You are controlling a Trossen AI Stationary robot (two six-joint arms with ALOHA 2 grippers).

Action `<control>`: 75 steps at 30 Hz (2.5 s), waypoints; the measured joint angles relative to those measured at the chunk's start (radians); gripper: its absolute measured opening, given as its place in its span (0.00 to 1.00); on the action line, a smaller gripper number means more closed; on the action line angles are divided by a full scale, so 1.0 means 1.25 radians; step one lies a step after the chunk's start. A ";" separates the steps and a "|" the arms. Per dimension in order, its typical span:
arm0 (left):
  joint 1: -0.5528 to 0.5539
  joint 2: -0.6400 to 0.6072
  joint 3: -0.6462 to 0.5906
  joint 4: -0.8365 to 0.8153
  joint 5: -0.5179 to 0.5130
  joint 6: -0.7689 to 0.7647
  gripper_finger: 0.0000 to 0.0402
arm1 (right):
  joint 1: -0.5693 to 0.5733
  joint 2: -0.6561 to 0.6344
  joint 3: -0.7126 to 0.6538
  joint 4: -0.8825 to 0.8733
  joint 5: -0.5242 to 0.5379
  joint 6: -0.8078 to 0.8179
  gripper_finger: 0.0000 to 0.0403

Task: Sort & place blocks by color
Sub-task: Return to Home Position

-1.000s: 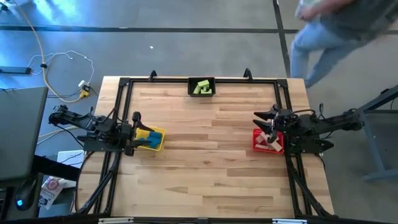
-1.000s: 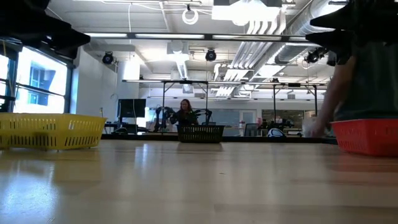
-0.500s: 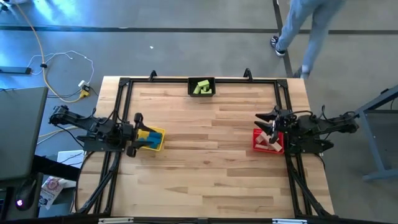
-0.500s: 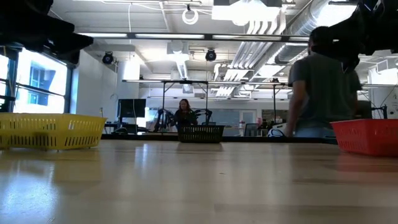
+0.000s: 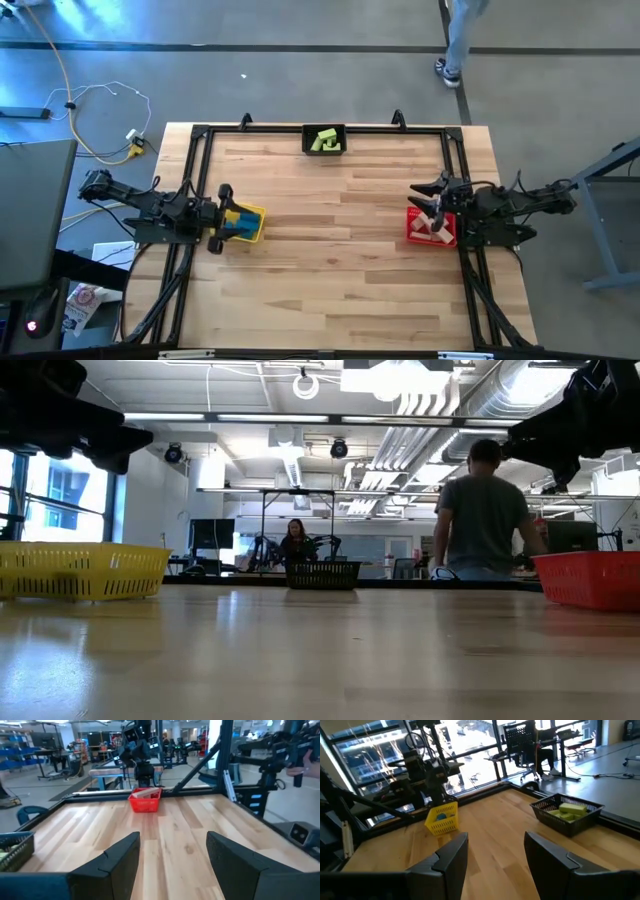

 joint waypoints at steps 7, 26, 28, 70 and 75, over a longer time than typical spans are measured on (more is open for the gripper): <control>0.000 0.000 0.000 -0.001 -0.065 0.068 0.54 | 0.000 -0.001 0.000 -0.057 0.034 0.028 0.44; 0.000 0.000 0.000 0.001 -0.094 0.061 0.54 | 0.000 -0.001 0.000 -0.123 0.032 0.078 0.44; 0.000 0.000 0.000 0.001 -0.094 0.061 0.54 | 0.000 -0.001 0.000 -0.125 0.030 0.092 0.44; 0.000 0.000 0.000 0.001 -0.094 0.061 0.54 | 0.000 -0.001 0.000 -0.126 0.030 0.092 0.44; 0.000 0.000 0.000 0.001 -0.094 0.060 0.54 | 0.000 -0.001 0.000 -0.125 0.030 0.092 0.44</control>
